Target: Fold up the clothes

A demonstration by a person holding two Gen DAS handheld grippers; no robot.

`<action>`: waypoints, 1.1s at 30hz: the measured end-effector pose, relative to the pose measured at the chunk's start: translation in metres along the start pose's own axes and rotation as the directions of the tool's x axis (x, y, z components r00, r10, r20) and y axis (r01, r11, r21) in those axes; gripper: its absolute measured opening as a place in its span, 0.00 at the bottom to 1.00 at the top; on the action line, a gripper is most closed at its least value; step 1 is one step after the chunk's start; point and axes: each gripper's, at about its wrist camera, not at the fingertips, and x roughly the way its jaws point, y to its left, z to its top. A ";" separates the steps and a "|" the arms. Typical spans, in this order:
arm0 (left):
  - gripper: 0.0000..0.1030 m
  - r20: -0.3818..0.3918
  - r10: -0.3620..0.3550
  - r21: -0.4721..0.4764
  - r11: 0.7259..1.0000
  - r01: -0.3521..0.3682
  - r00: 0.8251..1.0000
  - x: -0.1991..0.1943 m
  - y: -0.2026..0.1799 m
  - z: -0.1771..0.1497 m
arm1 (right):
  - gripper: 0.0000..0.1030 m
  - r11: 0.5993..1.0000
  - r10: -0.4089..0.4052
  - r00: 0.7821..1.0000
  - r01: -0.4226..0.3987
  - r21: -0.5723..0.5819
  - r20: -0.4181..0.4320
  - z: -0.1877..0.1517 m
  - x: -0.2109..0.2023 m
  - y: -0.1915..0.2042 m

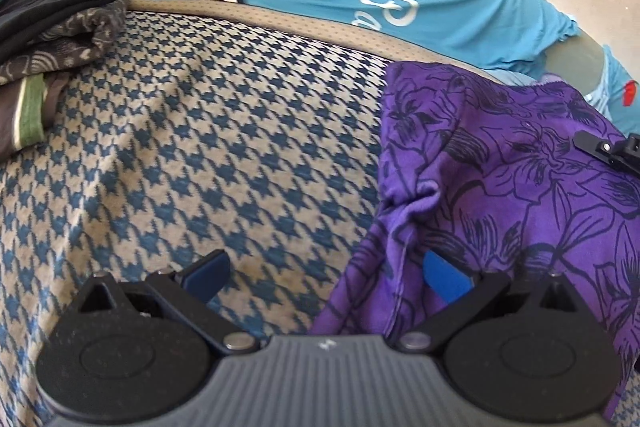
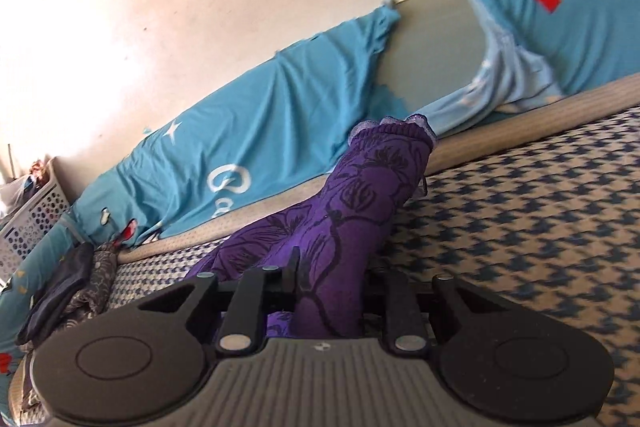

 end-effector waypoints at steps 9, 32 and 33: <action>1.00 0.005 -0.054 0.058 0.997 0.054 0.999 -0.006 -0.022 -0.007 | 0.19 0.982 -0.184 0.981 0.181 0.051 0.058 -0.001 -0.060 -0.062; 1.00 -0.040 -0.222 0.145 0.963 0.225 0.974 -0.033 -0.034 -0.058 | 0.43 0.899 -0.360 0.930 0.325 0.295 0.071 -0.039 -0.171 -0.120; 1.00 -0.049 -0.225 0.130 0.965 0.229 0.973 -0.033 -0.032 -0.061 | 0.43 0.901 -0.353 0.933 0.320 0.293 0.067 -0.043 -0.175 -0.115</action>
